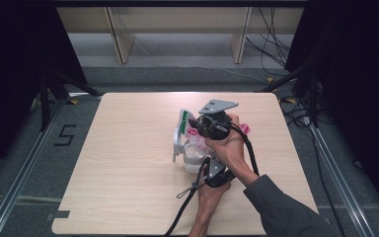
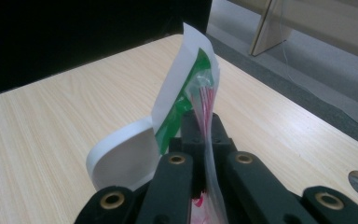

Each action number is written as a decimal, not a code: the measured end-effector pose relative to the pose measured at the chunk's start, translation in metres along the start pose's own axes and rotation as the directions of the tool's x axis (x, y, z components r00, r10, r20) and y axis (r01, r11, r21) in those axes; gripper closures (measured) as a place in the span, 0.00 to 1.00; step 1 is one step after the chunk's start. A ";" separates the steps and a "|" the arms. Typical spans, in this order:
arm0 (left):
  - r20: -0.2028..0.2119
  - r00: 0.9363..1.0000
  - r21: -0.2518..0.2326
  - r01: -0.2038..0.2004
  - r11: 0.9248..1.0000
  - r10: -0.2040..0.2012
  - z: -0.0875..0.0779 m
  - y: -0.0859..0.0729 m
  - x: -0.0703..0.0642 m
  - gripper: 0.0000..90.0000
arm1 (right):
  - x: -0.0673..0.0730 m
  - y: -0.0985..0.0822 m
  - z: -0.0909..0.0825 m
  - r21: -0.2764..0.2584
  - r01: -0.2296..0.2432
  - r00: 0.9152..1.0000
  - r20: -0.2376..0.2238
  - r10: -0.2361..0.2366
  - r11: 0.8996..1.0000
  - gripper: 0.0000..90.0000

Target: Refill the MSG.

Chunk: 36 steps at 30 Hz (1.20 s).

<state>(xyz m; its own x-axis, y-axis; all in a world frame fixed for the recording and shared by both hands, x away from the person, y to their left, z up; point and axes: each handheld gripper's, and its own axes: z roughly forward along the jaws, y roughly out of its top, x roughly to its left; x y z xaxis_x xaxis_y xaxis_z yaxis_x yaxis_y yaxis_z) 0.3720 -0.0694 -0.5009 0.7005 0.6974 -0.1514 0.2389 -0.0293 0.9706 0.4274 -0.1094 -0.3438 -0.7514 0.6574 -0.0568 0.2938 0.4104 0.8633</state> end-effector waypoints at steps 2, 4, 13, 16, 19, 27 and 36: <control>0.006 1.000 -0.001 -0.003 1.000 0.003 0.000 0.000 0.001 0.81 | 0.001 0.000 0.000 0.009 0.011 1.000 -0.006 -0.011 1.000 1.00; 0.004 1.000 -0.002 -0.008 1.000 0.008 -0.001 0.000 0.001 0.81 | 0.001 0.001 -0.001 0.008 0.025 1.000 -0.011 -0.025 1.000 1.00; 0.010 1.000 -0.006 -0.006 1.000 0.006 -0.002 0.000 0.000 0.80 | 0.002 0.001 0.001 0.001 0.029 1.000 0.001 -0.029 1.000 1.00; 0.015 1.000 -0.007 -0.009 1.000 0.009 -0.002 -0.001 0.000 0.81 | 0.002 0.001 0.002 0.002 0.028 1.000 -0.001 -0.028 1.000 1.00; 0.015 1.000 -0.011 -0.005 1.000 0.005 -0.002 -0.001 0.000 0.81 | 0.003 0.001 0.001 0.019 0.018 1.000 -0.007 -0.018 1.000 1.00; 0.015 1.000 -0.016 -0.008 1.000 0.008 -0.001 -0.001 0.000 0.81 | 0.004 0.000 0.002 0.013 0.014 1.000 -0.006 -0.014 1.000 1.00; 0.020 1.000 -0.014 -0.009 1.000 0.010 -0.002 0.000 0.001 0.81 | 0.002 0.002 0.003 0.021 0.032 0.999 -0.011 -0.032 0.999 1.00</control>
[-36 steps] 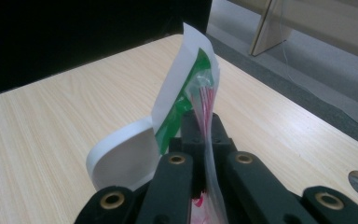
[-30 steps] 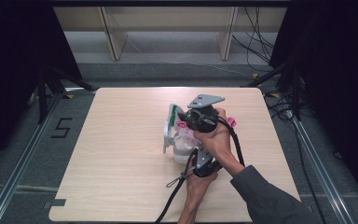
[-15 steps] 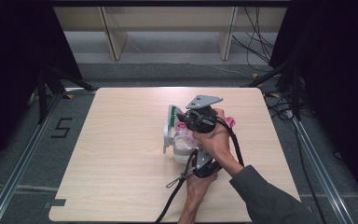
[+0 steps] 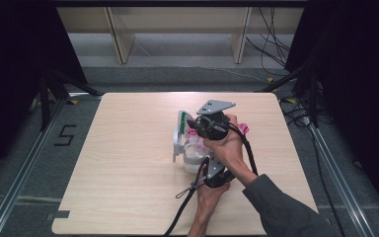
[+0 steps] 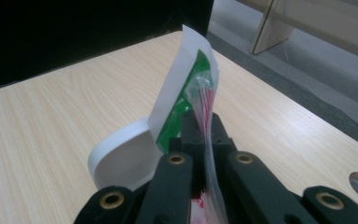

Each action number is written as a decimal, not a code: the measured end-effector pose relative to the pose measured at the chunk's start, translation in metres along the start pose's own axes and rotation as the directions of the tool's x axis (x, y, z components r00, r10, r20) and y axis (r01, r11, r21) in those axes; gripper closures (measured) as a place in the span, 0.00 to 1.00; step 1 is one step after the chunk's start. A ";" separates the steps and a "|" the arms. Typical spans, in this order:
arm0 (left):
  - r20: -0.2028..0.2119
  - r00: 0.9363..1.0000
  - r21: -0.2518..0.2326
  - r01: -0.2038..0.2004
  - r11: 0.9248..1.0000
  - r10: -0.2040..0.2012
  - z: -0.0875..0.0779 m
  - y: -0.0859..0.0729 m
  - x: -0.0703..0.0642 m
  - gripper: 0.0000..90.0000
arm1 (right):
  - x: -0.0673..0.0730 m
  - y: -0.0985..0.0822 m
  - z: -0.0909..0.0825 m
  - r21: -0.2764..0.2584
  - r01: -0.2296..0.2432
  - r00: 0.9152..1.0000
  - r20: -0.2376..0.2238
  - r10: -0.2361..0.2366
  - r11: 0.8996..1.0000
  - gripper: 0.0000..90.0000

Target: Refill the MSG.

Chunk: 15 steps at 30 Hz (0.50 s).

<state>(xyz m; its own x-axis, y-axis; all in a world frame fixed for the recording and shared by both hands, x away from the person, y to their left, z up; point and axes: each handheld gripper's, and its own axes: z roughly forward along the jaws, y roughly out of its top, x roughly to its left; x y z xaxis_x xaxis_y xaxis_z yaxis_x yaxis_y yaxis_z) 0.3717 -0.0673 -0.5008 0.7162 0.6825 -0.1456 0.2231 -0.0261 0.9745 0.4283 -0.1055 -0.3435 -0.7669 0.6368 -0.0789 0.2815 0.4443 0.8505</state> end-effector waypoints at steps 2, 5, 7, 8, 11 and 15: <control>0.000 1.000 0.000 -0.002 1.000 0.002 0.000 0.000 0.000 0.81 | 0.001 0.000 0.001 -0.009 -0.006 1.000 0.006 0.006 1.000 1.00; 0.000 1.000 0.000 0.000 1.000 0.000 0.000 0.000 0.001 0.81 | 0.001 0.001 0.000 0.002 -0.008 1.000 0.001 0.008 1.000 1.00; 0.000 1.000 -0.002 0.003 1.000 -0.003 0.000 0.000 0.001 0.81 | 0.001 0.001 0.002 0.010 0.000 1.000 -0.004 0.000 1.000 1.00; 0.000 1.000 -0.003 0.002 1.000 -0.002 0.000 0.000 0.001 0.81 | 0.001 0.001 0.002 -0.003 0.010 1.000 0.011 -0.010 1.000 1.00; 0.002 1.000 0.001 0.000 1.000 0.000 -0.001 0.001 0.001 0.81 | 0.000 0.001 0.002 -0.008 0.002 1.000 0.002 -0.002 1.000 1.00; 0.005 1.000 -0.003 0.001 1.000 -0.001 -0.001 0.001 0.001 0.81 | 0.002 0.001 0.004 0.002 0.010 1.000 0.003 -0.010 1.000 1.00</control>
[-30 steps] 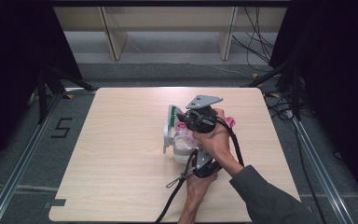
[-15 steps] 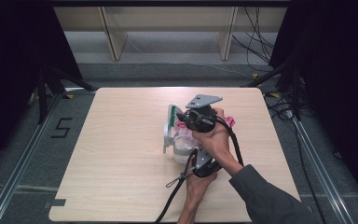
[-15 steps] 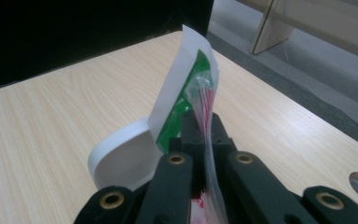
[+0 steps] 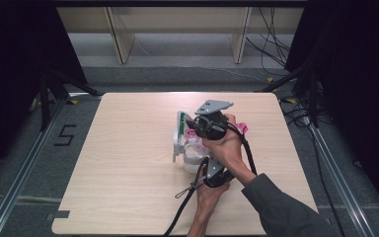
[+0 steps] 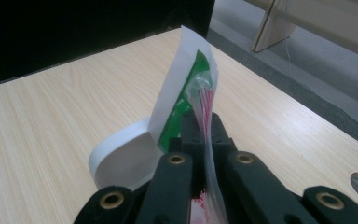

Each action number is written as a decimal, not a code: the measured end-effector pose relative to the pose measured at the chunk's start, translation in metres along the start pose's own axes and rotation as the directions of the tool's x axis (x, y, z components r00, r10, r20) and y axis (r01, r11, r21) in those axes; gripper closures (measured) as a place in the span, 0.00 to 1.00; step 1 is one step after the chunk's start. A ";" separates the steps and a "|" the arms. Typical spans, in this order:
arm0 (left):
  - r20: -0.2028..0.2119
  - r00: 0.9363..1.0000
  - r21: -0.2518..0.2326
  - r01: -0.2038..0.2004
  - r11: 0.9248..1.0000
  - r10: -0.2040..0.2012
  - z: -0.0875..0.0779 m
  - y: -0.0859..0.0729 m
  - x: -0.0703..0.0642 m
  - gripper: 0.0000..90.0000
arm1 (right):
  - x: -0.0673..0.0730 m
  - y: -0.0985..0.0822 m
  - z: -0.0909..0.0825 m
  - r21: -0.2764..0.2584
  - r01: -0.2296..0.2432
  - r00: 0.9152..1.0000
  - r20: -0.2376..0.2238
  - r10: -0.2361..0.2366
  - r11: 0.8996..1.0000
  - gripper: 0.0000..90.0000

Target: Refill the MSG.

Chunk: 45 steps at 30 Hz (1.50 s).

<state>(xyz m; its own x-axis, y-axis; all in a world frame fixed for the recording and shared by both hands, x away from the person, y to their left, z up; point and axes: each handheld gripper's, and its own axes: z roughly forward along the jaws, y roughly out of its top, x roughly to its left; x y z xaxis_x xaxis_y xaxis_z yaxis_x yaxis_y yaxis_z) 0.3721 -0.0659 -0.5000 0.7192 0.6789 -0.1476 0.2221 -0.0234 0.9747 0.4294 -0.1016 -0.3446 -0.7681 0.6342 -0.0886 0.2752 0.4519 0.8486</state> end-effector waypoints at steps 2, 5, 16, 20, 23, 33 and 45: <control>0.001 1.000 0.000 0.000 1.000 0.000 0.000 0.000 0.000 0.81 | 0.000 0.000 -0.001 0.008 -0.026 1.000 -0.007 0.026 1.000 1.00; -0.001 1.000 -0.002 0.001 1.000 -0.001 0.000 0.000 -0.001 0.81 | 0.000 0.000 0.000 0.000 -0.015 1.000 0.003 0.015 1.000 1.00; 0.002 1.000 -0.006 0.006 1.000 -0.005 0.000 0.000 -0.001 0.81 | 0.000 0.000 -0.001 0.009 -0.021 1.000 -0.004 0.021 1.000 1.00; 0.003 1.000 -0.006 0.006 1.000 -0.006 0.000 0.001 -0.001 0.81 | 0.000 0.000 -0.001 0.010 -0.023 1.000 -0.005 0.023 1.000 1.00; 0.002 1.000 -0.005 0.005 1.000 -0.005 0.000 0.001 -0.002 0.81 | 0.000 0.000 -0.001 0.008 -0.022 1.000 -0.005 0.022 1.000 1.00; 0.003 1.000 -0.007 0.002 1.000 -0.002 0.000 0.001 -0.002 0.81 | 0.000 0.000 -0.001 -0.003 -0.028 1.000 0.001 0.028 1.000 1.00; 0.006 1.000 -0.011 0.000 1.000 0.000 0.000 0.001 -0.002 0.81 | 0.000 0.001 -0.002 -0.002 -0.031 1.000 0.000 0.031 1.000 1.00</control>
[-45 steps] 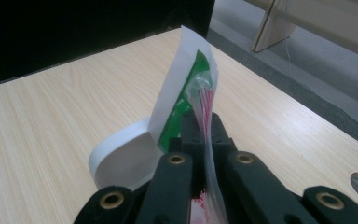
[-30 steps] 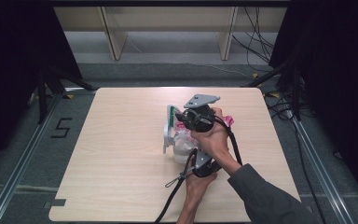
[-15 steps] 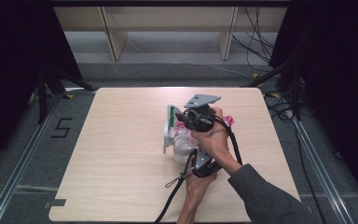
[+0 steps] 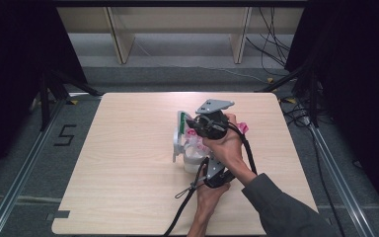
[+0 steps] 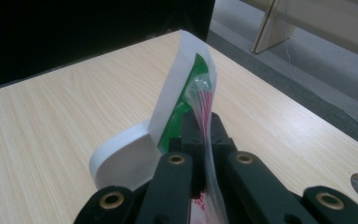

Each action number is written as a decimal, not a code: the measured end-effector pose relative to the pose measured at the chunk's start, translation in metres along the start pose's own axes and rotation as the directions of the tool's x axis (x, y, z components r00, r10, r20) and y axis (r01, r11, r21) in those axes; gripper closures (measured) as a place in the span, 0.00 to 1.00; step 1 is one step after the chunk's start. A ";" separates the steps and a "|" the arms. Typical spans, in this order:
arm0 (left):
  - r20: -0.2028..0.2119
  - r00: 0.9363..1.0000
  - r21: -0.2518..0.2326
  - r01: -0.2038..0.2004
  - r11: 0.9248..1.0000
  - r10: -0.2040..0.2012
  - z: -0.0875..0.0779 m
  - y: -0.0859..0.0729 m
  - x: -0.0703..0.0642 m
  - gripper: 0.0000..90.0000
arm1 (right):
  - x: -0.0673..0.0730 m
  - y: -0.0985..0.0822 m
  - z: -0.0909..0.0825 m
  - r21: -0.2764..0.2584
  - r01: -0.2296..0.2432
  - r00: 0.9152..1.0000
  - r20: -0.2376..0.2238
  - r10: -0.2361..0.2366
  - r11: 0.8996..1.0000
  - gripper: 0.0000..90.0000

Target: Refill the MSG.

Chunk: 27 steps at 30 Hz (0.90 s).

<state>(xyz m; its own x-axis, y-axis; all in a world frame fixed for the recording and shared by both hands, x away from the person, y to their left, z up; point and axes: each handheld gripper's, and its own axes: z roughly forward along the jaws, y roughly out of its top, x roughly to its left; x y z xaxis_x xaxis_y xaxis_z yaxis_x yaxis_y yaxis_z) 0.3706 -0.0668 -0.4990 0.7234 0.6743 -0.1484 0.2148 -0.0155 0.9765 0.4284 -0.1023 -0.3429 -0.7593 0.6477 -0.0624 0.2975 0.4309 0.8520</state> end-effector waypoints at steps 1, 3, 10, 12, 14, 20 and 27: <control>0.000 1.000 -0.001 0.002 1.000 -0.002 0.000 0.000 0.000 0.81 | 0.000 0.000 0.000 0.004 0.003 1.000 0.002 -0.003 1.000 1.00; 0.000 1.000 0.001 0.003 1.000 -0.003 0.000 0.000 0.000 0.81 | -0.001 0.000 0.001 0.012 0.023 1.000 -0.006 -0.023 1.000 1.00; 0.000 1.000 -0.003 0.005 1.000 -0.005 0.000 0.000 0.000 0.81 | 0.000 0.001 0.002 0.011 0.029 1.000 -0.007 -0.029 1.000 1.00; 0.002 1.000 -0.003 0.006 1.000 -0.006 0.000 0.000 0.000 0.81 | 0.001 0.000 0.003 -0.002 0.023 1.000 0.002 -0.023 1.000 1.00; 0.001 1.000 -0.003 0.005 1.000 -0.005 -0.001 0.001 0.000 0.81 | 0.000 0.001 0.002 0.003 0.027 1.000 -0.004 -0.027 1.000 1.00; 0.000 1.000 -0.007 0.005 1.000 -0.005 -0.002 0.002 0.001 0.81 | 0.001 0.003 0.001 0.006 0.033 0.999 -0.009 -0.033 0.999 1.00; 0.035 0.999 -0.001 0.008 1.000 -0.008 -0.001 0.002 0.000 0.81 | 0.001 0.003 0.001 0.008 0.016 1.000 -0.008 -0.016 1.000 1.00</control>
<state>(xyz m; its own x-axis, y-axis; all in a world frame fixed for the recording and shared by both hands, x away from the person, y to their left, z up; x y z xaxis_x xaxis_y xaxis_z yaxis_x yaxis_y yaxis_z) 0.3705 -0.0666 -0.4969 0.7441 0.6483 -0.1614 0.2196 -0.0091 0.9756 0.4287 -0.0996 -0.3408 -0.7686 0.6358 -0.0715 0.2904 0.4462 0.8465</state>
